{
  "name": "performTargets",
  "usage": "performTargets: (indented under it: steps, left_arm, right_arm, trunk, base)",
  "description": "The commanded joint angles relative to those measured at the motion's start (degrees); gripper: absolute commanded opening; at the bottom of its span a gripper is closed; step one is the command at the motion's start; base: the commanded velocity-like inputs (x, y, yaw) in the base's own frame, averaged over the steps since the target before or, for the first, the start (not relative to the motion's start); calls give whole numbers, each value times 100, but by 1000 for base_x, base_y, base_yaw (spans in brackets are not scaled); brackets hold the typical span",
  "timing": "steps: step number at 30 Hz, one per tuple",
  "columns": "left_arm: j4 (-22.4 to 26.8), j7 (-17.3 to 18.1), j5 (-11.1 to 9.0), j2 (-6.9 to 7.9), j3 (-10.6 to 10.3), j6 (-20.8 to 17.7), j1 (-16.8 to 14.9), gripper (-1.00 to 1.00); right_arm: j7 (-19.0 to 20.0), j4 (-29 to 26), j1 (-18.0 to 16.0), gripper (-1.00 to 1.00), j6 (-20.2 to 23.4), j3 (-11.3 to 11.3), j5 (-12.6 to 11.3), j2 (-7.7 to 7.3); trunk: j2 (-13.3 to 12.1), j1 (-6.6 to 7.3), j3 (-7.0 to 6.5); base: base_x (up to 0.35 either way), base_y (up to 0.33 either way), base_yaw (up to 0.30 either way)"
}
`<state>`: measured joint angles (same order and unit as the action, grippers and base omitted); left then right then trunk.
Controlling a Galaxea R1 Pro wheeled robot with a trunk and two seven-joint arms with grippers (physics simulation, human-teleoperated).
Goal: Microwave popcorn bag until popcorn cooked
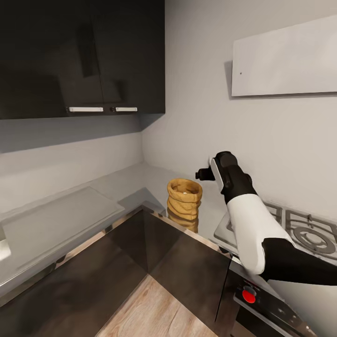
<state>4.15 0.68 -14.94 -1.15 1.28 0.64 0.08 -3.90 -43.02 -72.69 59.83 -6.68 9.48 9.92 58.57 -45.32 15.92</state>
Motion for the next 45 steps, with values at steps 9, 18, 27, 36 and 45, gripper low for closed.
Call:
performTargets:
  steps: [9,18,27,36,45]
  left_arm:
    - [7,10,-26,1,6,7,1,100]
    - [7,11,-26,6,5,7,1,100]
    - [7,11,-26,6,5,7,1,100]
    - [7,11,-26,8,6,7,1,100]
    - [7,4,-26,2,11,7,1,100]
  right_arm:
    - [2,4,0,100,17,-18,10,7]
    - [123,231,3,100,17,-18,6,7]
    - [1177,230,17,100,17,865,209,-361]
    - [1404,254,18,100,-32,1010,233,-454]
    - [1409,267,18,100,-30,1015,180,-452]
  trunk:
    - [5,-1,7]
    - [5,-1,7]
    - [5,-1,7]
    - [5,-1,7]
    - [5,-1,7]
  base:
    - [249,0,0]
    - [110,0,0]
    - [1,0,0]
    - [0,0,0]
    - [0,0,0]
